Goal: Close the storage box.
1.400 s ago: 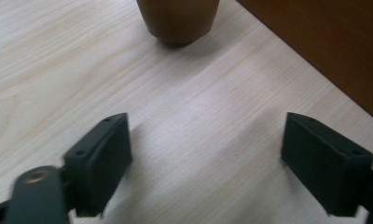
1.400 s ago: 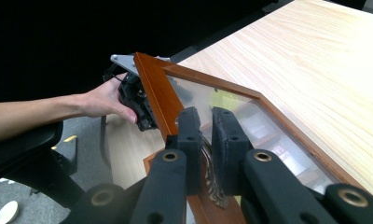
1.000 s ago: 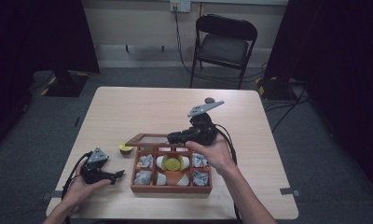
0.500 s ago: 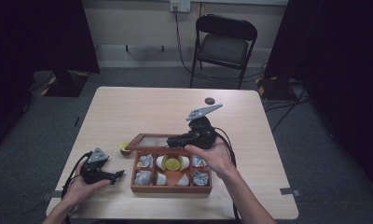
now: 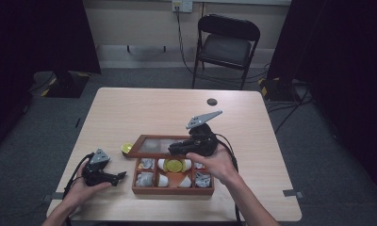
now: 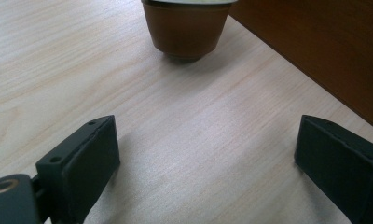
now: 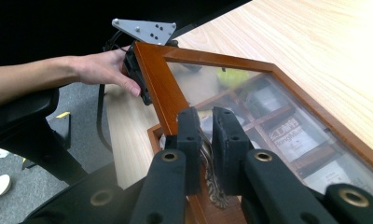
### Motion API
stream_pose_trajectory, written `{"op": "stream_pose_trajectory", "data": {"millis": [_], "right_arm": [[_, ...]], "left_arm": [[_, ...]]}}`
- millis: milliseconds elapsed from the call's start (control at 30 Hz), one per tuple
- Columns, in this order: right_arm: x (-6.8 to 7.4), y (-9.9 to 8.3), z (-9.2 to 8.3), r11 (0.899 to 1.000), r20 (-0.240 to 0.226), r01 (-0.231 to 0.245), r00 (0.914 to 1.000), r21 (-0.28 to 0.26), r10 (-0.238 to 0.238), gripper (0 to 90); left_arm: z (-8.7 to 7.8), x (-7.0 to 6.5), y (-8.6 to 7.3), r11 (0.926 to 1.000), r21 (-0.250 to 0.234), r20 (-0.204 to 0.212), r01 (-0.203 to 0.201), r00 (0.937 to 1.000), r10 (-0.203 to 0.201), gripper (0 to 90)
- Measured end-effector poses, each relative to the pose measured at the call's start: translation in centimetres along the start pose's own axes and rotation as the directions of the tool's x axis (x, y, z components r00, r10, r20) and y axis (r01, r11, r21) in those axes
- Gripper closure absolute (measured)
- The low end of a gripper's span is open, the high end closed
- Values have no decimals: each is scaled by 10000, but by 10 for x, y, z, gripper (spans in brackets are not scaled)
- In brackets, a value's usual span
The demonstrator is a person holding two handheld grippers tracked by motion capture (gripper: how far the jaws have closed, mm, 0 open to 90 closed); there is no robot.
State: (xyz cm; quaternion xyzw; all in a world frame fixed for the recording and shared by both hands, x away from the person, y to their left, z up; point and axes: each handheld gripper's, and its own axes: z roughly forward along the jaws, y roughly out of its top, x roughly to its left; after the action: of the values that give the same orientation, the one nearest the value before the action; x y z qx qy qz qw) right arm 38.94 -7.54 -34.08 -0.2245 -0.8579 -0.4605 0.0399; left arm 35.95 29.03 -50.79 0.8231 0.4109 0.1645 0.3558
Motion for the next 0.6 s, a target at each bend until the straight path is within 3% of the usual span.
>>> {"op": "stream_pose_trajectory", "data": {"millis": [600], "right_arm": [[8, -14, 8, 9990, -6, 229, 9997, 375, -229, 818]], "left_arm": [[0, 3, 0, 9999, 26, 182, -157, 9997, 157, 52]]}}
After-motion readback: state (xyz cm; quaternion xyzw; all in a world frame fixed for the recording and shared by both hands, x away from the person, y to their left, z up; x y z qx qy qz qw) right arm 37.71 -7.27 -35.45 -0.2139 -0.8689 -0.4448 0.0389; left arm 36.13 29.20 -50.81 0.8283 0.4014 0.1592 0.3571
